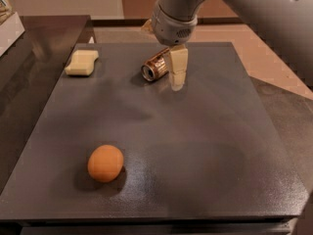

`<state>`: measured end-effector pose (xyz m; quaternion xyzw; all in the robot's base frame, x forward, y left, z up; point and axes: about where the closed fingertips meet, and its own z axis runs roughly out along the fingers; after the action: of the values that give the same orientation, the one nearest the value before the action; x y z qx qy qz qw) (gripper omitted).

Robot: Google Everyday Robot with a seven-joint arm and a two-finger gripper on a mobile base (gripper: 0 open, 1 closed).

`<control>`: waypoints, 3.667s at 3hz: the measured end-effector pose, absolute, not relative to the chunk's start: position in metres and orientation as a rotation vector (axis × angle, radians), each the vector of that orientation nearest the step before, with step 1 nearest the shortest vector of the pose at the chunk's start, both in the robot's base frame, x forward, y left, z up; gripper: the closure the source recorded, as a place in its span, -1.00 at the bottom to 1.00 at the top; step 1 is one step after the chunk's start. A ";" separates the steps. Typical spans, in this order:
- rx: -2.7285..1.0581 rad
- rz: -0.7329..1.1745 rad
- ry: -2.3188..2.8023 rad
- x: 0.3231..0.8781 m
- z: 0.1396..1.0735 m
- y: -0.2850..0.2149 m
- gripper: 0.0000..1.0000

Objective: Pick orange can

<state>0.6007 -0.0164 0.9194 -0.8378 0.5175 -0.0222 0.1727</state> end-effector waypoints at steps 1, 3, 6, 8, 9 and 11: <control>-2.460 -0.126 1.363 0.623 0.910 0.001 -1.00; -2.624 -0.328 1.189 0.659 0.893 0.009 -1.00; -2.815 -0.484 1.092 0.697 0.863 -0.006 -1.00; -2.902 -0.480 1.070 0.703 0.851 -0.015 -0.17; -2.929 -0.481 1.063 0.703 0.848 -0.019 0.30; -2.879 -0.486 1.046 0.691 0.881 -0.013 1.00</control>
Offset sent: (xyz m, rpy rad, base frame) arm 0.0637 0.0321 -0.0198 -0.2097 -0.1623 0.2399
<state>0.6911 -0.0134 0.8808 -0.9281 0.3373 -0.1568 0.0200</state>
